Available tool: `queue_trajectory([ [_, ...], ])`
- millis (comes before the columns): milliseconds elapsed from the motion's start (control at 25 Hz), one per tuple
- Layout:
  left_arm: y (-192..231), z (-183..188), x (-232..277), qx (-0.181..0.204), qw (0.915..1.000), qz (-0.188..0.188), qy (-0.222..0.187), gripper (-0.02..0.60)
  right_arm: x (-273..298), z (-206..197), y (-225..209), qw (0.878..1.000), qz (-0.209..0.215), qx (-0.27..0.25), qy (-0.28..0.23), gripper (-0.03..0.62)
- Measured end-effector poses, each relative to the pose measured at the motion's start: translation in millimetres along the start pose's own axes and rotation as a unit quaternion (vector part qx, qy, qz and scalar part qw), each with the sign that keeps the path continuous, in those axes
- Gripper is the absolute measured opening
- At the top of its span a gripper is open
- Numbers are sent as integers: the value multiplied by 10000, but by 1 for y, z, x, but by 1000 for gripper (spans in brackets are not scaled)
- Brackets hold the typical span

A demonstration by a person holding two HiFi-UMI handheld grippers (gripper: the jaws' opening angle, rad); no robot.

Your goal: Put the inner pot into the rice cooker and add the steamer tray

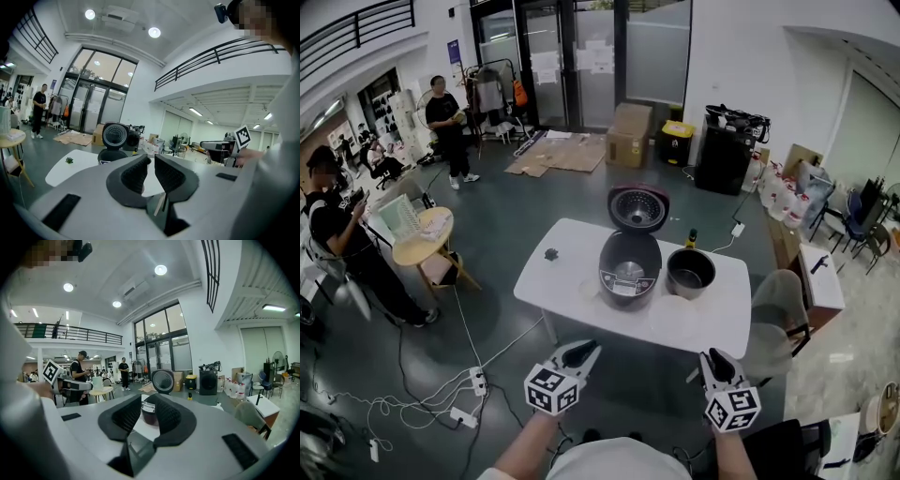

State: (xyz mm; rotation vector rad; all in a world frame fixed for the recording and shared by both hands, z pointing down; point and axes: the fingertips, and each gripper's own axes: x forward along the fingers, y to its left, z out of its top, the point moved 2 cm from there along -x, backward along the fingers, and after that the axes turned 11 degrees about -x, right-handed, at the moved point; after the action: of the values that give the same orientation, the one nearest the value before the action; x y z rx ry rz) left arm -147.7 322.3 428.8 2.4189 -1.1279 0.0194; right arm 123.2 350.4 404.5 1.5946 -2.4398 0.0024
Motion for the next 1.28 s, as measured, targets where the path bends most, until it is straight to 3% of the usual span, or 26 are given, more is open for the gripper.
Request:
queue_trajectory([
  [560,6,-3,-5,-105,9997,222,-75,227,-4,-2,-10,9999,80,-59,51,243],
  [1280,-16,-21,26,-181,9987,476,-91,236,-1,-30,-59,9991,377,-96,170,256],
])
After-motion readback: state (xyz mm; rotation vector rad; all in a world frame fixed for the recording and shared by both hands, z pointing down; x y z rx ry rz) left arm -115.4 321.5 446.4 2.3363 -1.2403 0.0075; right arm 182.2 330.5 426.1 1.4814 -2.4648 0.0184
